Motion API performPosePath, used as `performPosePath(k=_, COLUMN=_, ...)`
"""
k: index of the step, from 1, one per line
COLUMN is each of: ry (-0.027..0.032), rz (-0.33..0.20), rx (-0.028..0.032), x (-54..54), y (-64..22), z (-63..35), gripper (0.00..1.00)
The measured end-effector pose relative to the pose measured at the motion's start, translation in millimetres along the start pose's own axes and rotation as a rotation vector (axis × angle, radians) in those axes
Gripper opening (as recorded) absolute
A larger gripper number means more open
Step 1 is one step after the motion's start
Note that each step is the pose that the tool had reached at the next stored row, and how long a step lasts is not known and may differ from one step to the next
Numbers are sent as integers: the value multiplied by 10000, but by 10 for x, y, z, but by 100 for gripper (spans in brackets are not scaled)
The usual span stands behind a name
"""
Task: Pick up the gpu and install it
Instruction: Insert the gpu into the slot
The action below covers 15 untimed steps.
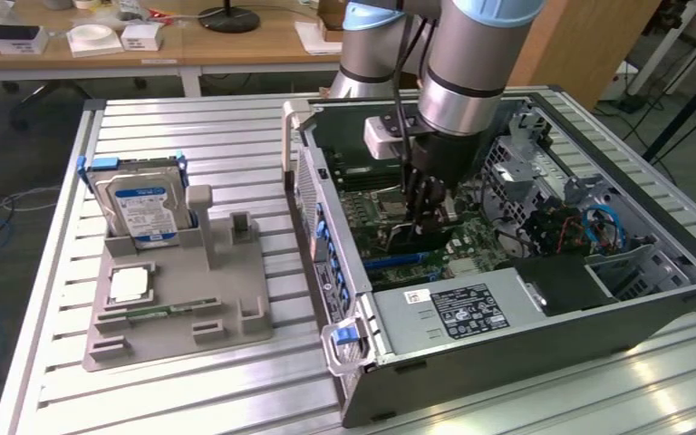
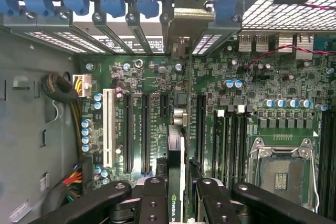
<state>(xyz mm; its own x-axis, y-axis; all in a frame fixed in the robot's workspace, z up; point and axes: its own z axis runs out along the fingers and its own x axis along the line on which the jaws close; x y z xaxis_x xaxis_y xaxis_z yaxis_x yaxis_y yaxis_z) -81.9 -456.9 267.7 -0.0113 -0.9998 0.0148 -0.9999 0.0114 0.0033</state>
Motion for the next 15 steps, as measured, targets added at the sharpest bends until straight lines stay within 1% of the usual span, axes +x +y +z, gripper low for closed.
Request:
performPosePath(k=5, ry=1, rz=-2, rx=7, x=-2, y=1, z=48, gripper=26)
performPosePath(k=15, ry=-1, rz=-2, rx=9, x=-16, y=1, z=63, gripper=26)
